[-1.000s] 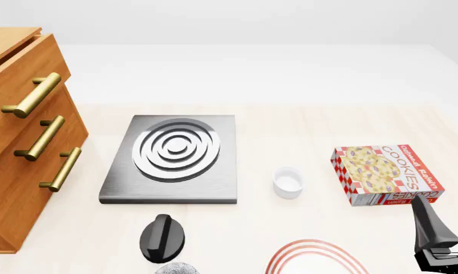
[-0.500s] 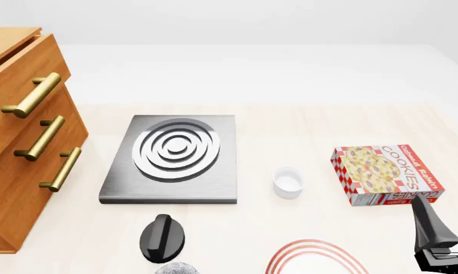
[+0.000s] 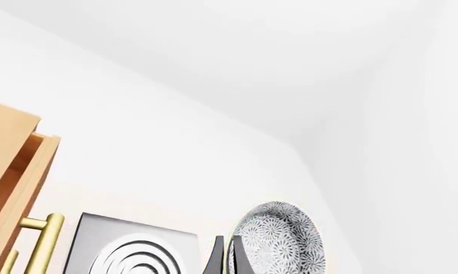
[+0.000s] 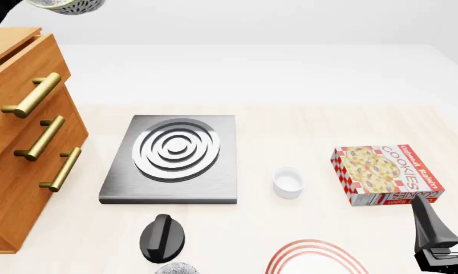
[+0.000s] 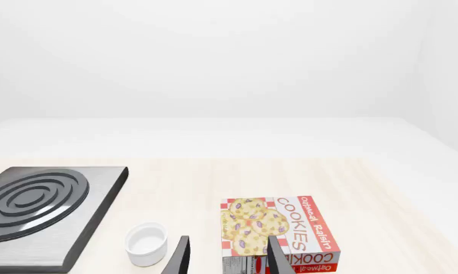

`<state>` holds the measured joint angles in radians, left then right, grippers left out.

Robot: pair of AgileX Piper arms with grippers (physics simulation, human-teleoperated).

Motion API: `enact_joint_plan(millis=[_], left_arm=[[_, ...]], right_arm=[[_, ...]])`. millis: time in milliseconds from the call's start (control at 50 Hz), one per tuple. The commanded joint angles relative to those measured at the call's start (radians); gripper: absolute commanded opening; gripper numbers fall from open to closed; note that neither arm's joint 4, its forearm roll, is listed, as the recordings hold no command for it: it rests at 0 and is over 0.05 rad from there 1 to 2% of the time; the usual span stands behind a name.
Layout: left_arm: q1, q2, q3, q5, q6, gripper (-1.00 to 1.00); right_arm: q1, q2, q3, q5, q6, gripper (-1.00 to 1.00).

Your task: Pick the akita bowl on the wooden cabinet and place it on the plate.

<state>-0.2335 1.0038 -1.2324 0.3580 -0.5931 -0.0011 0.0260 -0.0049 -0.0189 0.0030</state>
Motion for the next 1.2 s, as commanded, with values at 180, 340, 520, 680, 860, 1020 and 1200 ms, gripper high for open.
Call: enact_joint_plan(millis=[180,340,520,680,860,1020,1200], left_arm=[[-0.059,-0.005,0.061,-0.023,0.018,-1.00],[-0.068,0.004,0.070,-0.024,0.030,-1.00],[-0.083,0.003,0.096,-0.033,0.034,-1.00],[-0.092,0.014,0.118,-0.049,0.034,-1.00],[-0.100,0.041,0.144,-0.080,0.033,-1.00],[-0.104,0.052,0.154,-0.086,0.041,-1.00],[-0.110,0.066,0.184,-0.107,0.046,-1.00]], right_arm=[[0.000,0.000,0.000,0.000,0.000,1.00],[0.000,0.000,0.000,0.000,0.000,1.00],[0.000,0.000,0.000,0.000,0.000,1.00],[0.000,0.000,0.000,0.000,0.000,1.00],[0.000,0.000,0.000,0.000,0.000,1.00],[0.000,0.000,0.000,0.000,0.000,1.00],[0.000,0.000,0.000,0.000,0.000,1.00]])
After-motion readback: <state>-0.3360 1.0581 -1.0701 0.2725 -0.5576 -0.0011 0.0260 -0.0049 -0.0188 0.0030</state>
